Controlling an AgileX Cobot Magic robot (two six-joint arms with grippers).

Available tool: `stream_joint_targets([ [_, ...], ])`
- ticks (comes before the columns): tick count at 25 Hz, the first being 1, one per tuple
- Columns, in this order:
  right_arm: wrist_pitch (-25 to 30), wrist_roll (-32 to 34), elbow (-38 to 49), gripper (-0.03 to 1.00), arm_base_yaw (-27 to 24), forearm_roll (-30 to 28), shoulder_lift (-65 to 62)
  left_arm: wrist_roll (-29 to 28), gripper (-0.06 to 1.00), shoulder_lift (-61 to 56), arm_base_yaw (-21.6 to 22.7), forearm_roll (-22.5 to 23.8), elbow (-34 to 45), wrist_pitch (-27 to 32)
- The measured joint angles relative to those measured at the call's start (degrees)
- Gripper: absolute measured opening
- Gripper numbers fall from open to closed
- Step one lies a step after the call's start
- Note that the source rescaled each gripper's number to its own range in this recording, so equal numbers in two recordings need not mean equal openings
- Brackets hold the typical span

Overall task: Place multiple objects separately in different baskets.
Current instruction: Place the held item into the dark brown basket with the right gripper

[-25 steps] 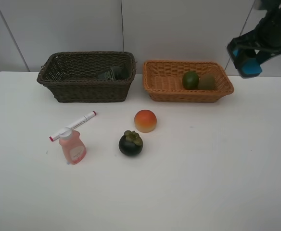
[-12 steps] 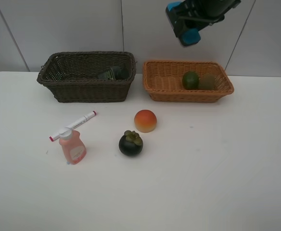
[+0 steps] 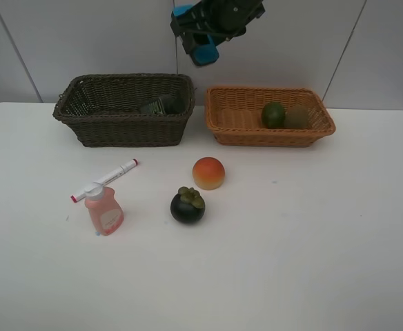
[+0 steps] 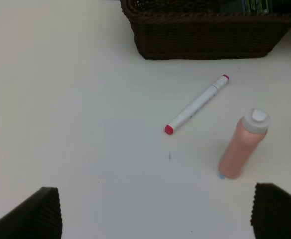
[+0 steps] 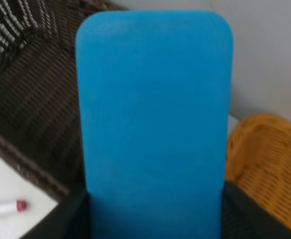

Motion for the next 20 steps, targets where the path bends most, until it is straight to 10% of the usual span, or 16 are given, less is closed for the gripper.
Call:
stream_joint_targets([
  [20,-33.44,-8.83,-3.68,0.29,3.47,8.34,19.10,0.00,0.99,0.00,0.00,0.00,0.00,0.00],
])
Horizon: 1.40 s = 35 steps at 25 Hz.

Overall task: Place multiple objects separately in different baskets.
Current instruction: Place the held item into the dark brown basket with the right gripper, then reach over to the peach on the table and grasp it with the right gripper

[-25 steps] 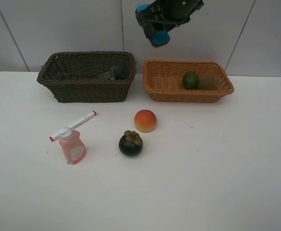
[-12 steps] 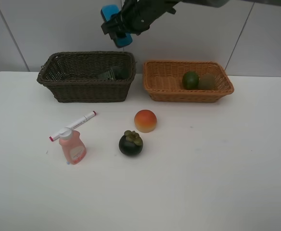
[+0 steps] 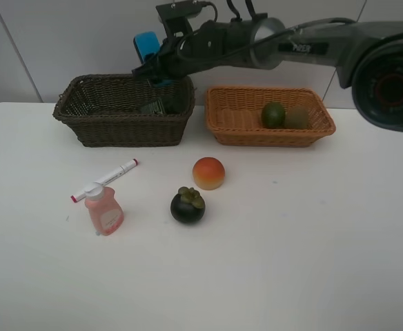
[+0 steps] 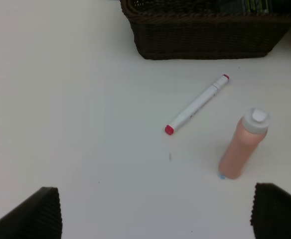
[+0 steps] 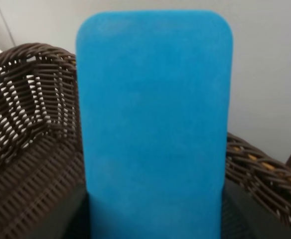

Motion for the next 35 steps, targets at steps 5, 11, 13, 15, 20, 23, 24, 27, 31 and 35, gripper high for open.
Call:
stream_joint_targets([
  [5,-1.73,0.00,0.00,0.29,0.00,0.00,0.96,0.00,0.99,0.00,0.00,0.00,0.00,0.00],
  [11,-1.68,0.00,0.00,0.29,0.00,0.12,1.14,0.00,0.99,0.00,0.00,0.00,0.00,0.00],
  [13,-1.54,0.00,0.00,0.29,0.00,0.18,1.14,0.00,0.99,0.00,0.00,0.00,0.00,0.00],
  [15,-1.42,0.05,0.00,0.29,0.00,0.18,1.14,0.00,0.99,0.00,0.00,0.00,0.00,0.00],
  [20,-2.69,-0.55,0.00,0.89,0.00,0.10,1.14,0.00,0.99,0.00,0.00,0.00,0.00,0.00],
  [23,-2.63,-0.88,0.00,0.97,0.00,0.10,1.14,0.00,0.99,0.00,0.00,0.00,0.00,0.00],
  [24,-2.63,-1.03,0.00,0.98,0.00,0.10,1.14,0.00,0.99,0.00,0.00,0.00,0.00,0.00],
  [27,-2.63,-1.03,0.00,0.98,0.00,0.10,1.14,0.00,0.99,0.00,0.00,0.00,0.00,0.00],
  [31,-2.27,-1.07,0.00,0.98,0.00,0.10,1.14,0.00,0.99,0.00,0.00,0.00,0.00,0.00],
  [35,-0.79,-1.13,0.00,0.98,0.00,0.10,1.07,0.00,0.99,0.00,0.00,0.00,0.00,0.00],
])
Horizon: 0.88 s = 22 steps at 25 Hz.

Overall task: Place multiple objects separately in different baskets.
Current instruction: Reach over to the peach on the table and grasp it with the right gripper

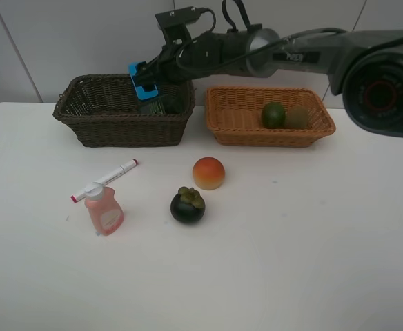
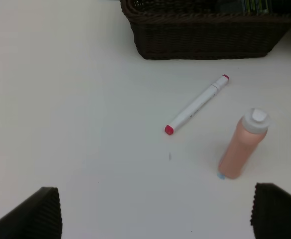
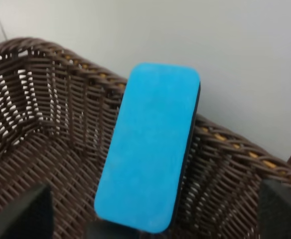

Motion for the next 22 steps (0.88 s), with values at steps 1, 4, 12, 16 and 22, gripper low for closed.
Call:
stream_joint_targets([
  [1,0.51,0.00,0.00,0.98,0.00,0.00,-0.23,0.00,0.99,0.00,0.00,0.00,0.00,0.00],
  [4,3.16,0.00,0.00,0.98,0.00,-0.20,-1.47,0.00,0.99,0.00,0.00,0.00,0.00,0.00],
  [12,14.61,-0.11,0.00,0.98,-0.08,-5.14,-7.52,0.00,0.99,0.00,0.00,0.00,0.00,0.00],
  [16,22.68,-0.11,0.00,0.98,-0.65,-7.47,-11.75,0.00,0.99,0.00,0.00,0.00,0.00,0.00],
  [22,40.71,-0.11,0.00,0.98,-2.27,-8.11,-17.34,0.00,0.99,0.00,0.00,0.00,0.00,0.00],
])
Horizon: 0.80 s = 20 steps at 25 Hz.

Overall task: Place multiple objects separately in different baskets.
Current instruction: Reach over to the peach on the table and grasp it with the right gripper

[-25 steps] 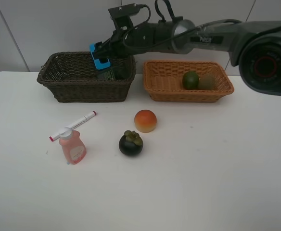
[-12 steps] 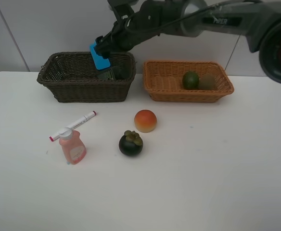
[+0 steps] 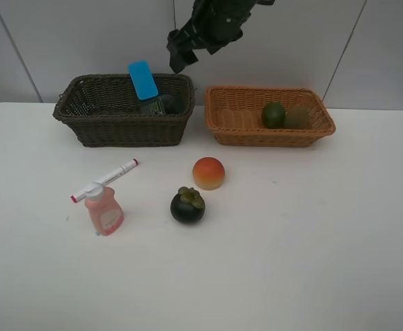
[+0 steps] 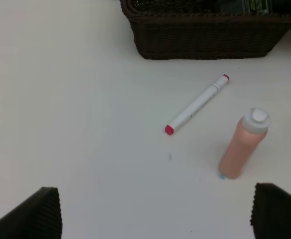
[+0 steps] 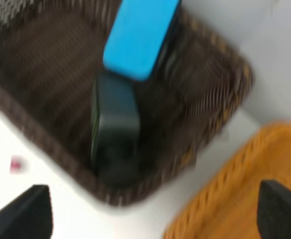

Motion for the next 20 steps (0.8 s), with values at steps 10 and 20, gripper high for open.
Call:
stream_joint_targets([
  [10,18.31,0.94,0.32,0.98,-0.36,0.31,-4.01,0.00,0.99,0.00,0.00,0.00,0.00,0.00],
  [20,18.44,2.56,12.13,0.98,-0.36,2.47,-4.20,0.00,0.99,0.00,0.00,0.00,0.00,0.00],
])
